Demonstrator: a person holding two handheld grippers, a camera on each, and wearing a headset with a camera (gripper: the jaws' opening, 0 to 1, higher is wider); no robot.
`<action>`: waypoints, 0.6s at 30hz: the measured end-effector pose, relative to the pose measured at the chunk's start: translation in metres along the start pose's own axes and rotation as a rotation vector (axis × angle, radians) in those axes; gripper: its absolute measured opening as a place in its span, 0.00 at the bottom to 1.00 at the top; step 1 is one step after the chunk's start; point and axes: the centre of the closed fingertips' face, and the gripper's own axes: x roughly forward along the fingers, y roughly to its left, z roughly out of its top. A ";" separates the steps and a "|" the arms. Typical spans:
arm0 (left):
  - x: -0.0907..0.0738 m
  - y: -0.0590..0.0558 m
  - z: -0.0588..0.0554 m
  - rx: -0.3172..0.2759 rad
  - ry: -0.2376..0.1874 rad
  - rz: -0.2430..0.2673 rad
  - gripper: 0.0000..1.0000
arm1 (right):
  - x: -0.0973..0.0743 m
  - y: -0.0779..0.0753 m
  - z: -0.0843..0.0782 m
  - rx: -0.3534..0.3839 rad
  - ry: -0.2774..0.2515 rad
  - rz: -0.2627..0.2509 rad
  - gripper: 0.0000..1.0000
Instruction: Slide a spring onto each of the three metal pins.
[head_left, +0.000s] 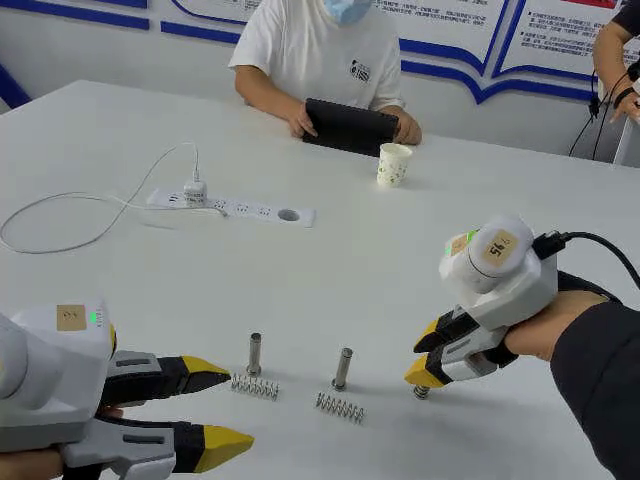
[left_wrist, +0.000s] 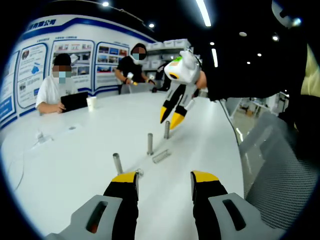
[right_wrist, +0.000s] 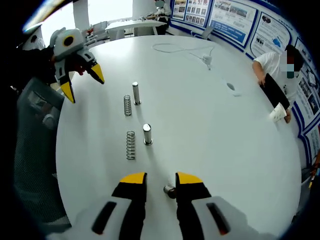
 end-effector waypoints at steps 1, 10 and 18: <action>0.000 0.000 0.000 0.000 0.000 0.000 0.43 | 0.001 0.001 0.001 0.000 -0.001 0.003 0.24; -0.001 -0.001 0.000 0.003 0.000 0.001 0.42 | 0.012 0.021 0.009 -0.010 -0.008 0.045 0.23; -0.001 0.000 0.000 0.005 0.001 0.001 0.42 | 0.026 0.037 0.014 -0.019 -0.007 0.080 0.21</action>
